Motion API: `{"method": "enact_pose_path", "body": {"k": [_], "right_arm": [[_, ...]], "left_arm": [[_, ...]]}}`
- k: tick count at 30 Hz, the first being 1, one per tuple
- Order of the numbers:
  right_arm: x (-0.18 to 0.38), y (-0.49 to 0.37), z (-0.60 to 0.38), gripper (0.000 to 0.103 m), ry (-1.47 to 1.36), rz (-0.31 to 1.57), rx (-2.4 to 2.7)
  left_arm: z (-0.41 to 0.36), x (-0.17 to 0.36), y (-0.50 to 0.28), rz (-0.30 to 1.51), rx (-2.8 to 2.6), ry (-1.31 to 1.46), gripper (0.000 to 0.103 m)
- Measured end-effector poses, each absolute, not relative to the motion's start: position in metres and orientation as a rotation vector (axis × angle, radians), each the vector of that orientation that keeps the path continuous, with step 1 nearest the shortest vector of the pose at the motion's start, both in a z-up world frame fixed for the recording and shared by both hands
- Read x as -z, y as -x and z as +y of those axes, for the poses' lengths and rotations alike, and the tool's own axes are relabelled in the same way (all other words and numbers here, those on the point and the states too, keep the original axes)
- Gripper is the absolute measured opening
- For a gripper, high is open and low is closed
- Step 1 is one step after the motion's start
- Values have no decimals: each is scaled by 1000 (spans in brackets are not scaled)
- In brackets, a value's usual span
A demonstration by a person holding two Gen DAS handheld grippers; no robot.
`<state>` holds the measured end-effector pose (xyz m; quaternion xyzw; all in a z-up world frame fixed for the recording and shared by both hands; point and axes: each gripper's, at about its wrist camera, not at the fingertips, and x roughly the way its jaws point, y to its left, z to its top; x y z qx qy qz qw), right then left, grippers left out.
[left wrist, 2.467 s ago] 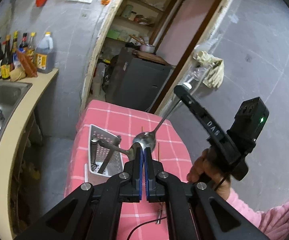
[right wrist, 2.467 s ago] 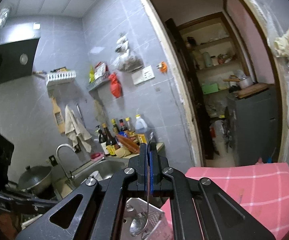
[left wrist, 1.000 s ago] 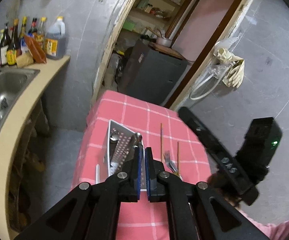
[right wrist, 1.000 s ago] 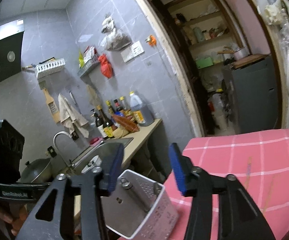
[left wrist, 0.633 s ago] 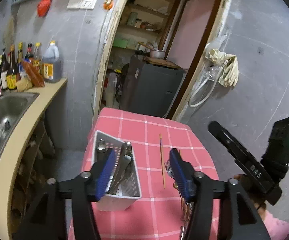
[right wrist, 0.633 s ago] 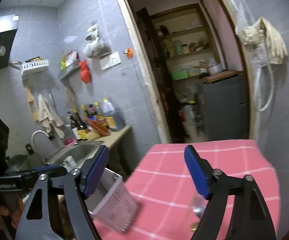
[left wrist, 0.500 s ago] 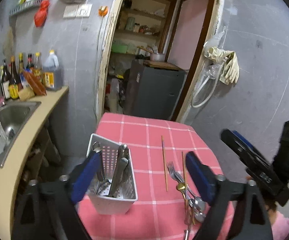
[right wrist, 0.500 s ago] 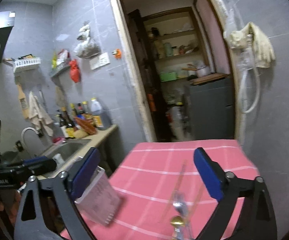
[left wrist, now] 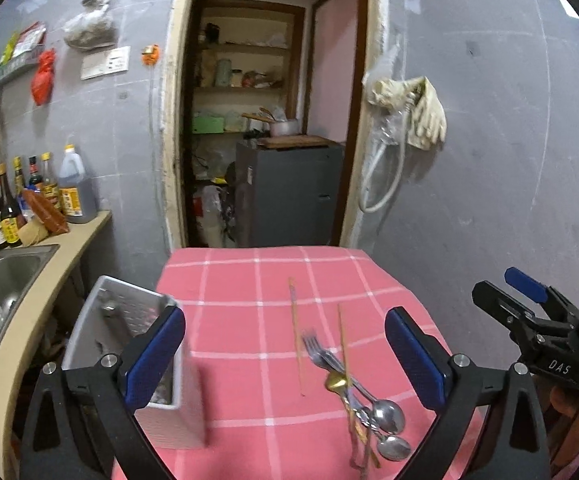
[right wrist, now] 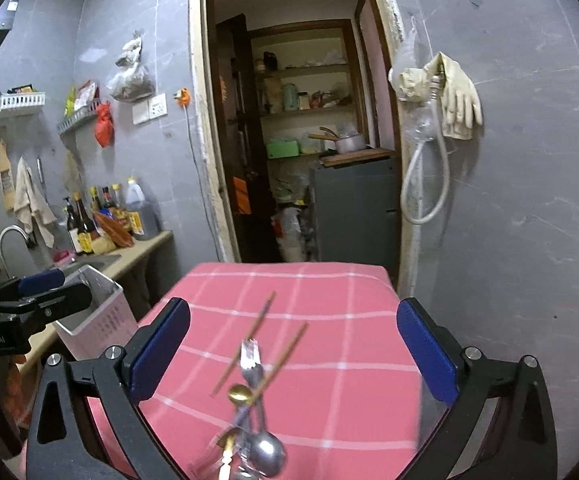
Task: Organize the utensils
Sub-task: 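Withdraw both open tools back over the table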
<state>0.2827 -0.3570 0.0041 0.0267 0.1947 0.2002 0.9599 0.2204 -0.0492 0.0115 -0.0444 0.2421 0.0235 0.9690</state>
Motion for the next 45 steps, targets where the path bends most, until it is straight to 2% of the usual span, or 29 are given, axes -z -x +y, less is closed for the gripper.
{"method": "enact_pose_path", "body": {"k": [14, 37, 40, 42, 45], "right_arm": [[41, -295, -393, 101, -46, 482, -395], [137, -319, -370, 101, -99, 765, -541], [148, -317, -365, 98, -99, 793, -553], [153, -315, -361, 87, -85, 808, -571], [159, -312, -354, 76, -59, 833, -601]], "left_arm": [[-91, 47, -226, 552, -13, 96, 102], [-78, 132, -236, 821, 77, 269, 101], [-80, 139, -239, 841, 114, 291, 91], [-82, 144, -243, 867, 141, 306, 82], [-83, 152, -250, 903, 187, 352, 70]]}}
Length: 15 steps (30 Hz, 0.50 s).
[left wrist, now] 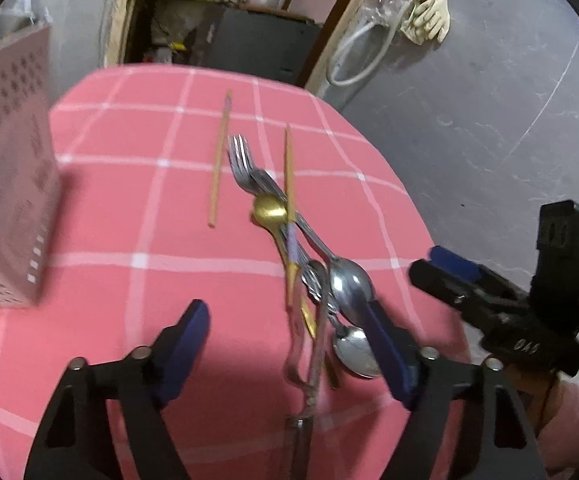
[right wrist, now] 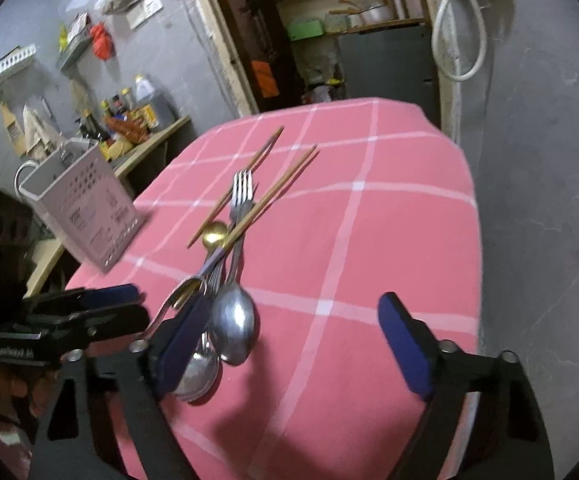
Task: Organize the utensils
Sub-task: 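Close the left tool on the bent metal tongs while the right tool approaches a silver spoon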
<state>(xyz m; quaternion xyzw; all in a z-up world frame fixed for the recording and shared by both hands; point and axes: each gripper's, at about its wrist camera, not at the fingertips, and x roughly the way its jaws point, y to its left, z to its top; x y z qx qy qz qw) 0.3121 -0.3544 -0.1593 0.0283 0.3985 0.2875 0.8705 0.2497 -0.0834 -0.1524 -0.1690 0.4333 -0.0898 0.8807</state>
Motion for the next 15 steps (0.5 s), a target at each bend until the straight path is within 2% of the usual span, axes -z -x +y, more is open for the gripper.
{"method": "enact_pose_path", "body": {"k": [3, 10, 15], "right_arm": [[163, -311, -352, 65, -47, 858, -626], [166, -306, -348, 62, -28, 871, -640], [163, -307, -346, 54, -13, 873, -658]], "left_arm": [[-86, 158, -257, 936, 217, 369, 57], [-86, 163, -277, 989, 231, 389, 34], [-87, 164, -284, 1045, 239, 376, 12]]}}
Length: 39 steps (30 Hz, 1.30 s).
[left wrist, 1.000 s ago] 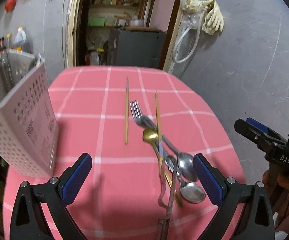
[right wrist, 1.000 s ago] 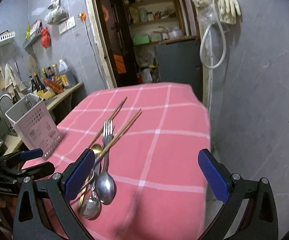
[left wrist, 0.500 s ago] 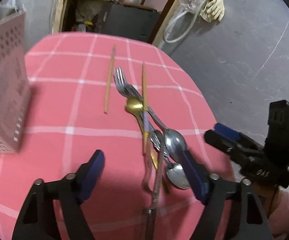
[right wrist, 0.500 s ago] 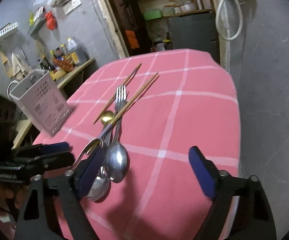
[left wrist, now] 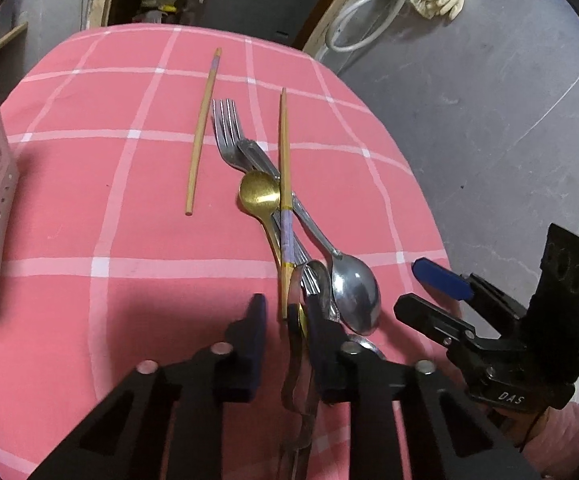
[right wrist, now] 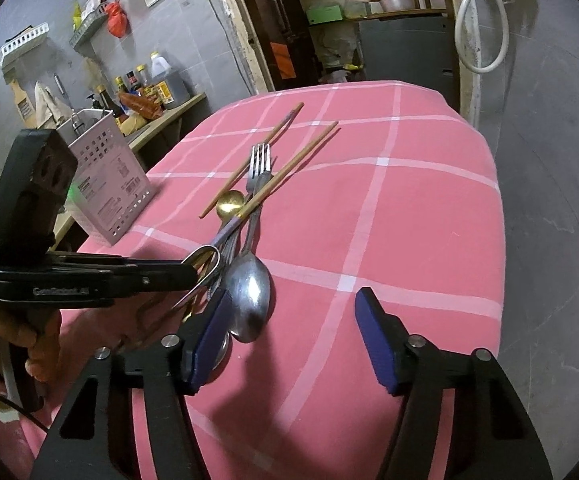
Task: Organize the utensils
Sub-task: 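Close the left tool on the bent metal tongs while the right tool approaches a silver spoon, then lift the tongs with the left tool while the right tool grasps and lifts the silver spoon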
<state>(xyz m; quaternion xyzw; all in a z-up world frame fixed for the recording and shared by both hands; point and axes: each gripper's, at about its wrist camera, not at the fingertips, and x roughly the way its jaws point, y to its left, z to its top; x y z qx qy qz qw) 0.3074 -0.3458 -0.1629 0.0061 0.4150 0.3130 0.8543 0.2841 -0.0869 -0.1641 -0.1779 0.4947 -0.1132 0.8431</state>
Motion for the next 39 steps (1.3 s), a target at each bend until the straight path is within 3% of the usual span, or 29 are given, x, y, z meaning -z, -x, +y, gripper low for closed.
{"method": "enact_pose_path", "body": {"k": [2, 19, 23, 27, 33, 39], "right_arm": [[162, -309, -343, 50, -8, 878, -675], [169, -308, -312, 50, 115, 916, -692], [166, -305, -310, 39, 171, 928, -664], [164, -304, -317, 19, 162, 950, -641], [159, -295, -344, 7, -23, 965, -652], [127, -278, -358, 2, -87, 869, -652]], "left_arm": [[-88, 163, -285, 1056, 244, 379, 9], [-67, 131, -267, 1001, 163, 415, 8], [-64, 125, -263, 992, 159, 427, 8], [-62, 121, -257, 988, 157, 427, 8], [-61, 114, -252, 972, 159, 427, 8], [-55, 103, -245, 957, 159, 429, 8]]}}
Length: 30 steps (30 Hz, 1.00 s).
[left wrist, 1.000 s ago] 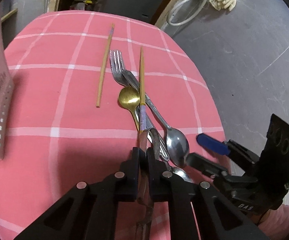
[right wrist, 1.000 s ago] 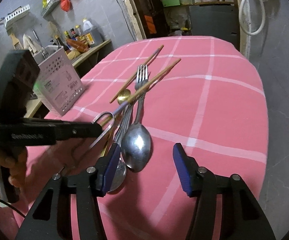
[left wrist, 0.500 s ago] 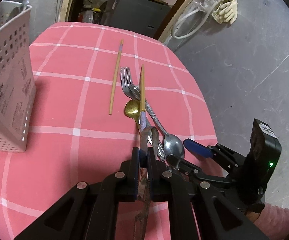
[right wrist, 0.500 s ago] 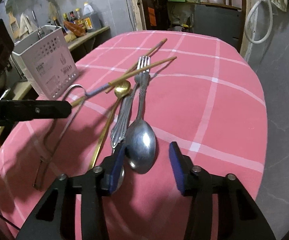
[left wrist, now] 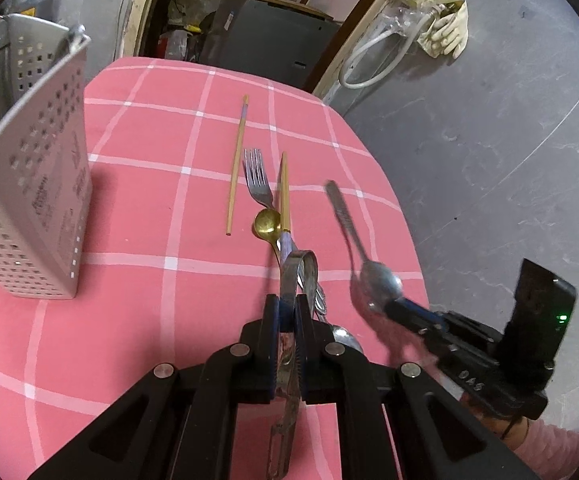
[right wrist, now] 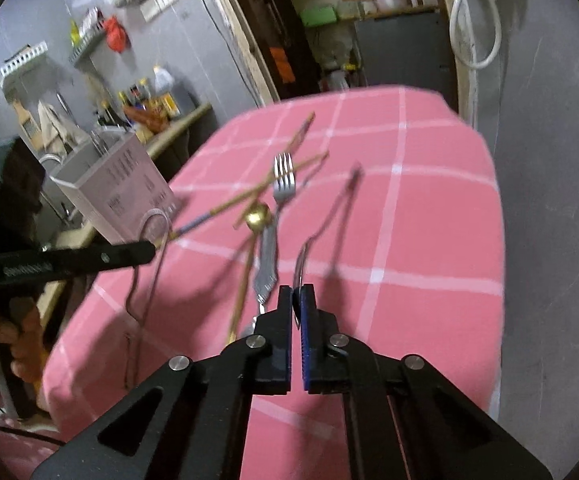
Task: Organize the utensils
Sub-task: 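Lift the tongs with the left tool while the right tool grasps and lifts the silver spoon, then carry the tongs and the silver spoon toward the white holder with both tools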
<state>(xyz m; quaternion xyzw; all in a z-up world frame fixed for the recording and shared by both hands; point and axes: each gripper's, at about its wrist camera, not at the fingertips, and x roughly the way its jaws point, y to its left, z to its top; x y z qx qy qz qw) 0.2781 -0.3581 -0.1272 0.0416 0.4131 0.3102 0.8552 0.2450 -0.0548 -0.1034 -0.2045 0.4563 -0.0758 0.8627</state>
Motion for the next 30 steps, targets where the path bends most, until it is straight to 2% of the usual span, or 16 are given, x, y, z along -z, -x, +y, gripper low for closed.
{"method": "enact_pose_path", "body": {"k": [7, 16, 30], "right_arm": [[93, -277, -358, 2, -148, 848, -656], [82, -259, -342, 2, -271, 938, -682], [54, -244, -332, 2, -288, 925, -670]], "left_arm": [[-47, 84, -234, 924, 161, 395, 8], [-35, 57, -222, 870, 195, 377, 8], [-20, 32, -207, 768, 218, 365, 8]]}}
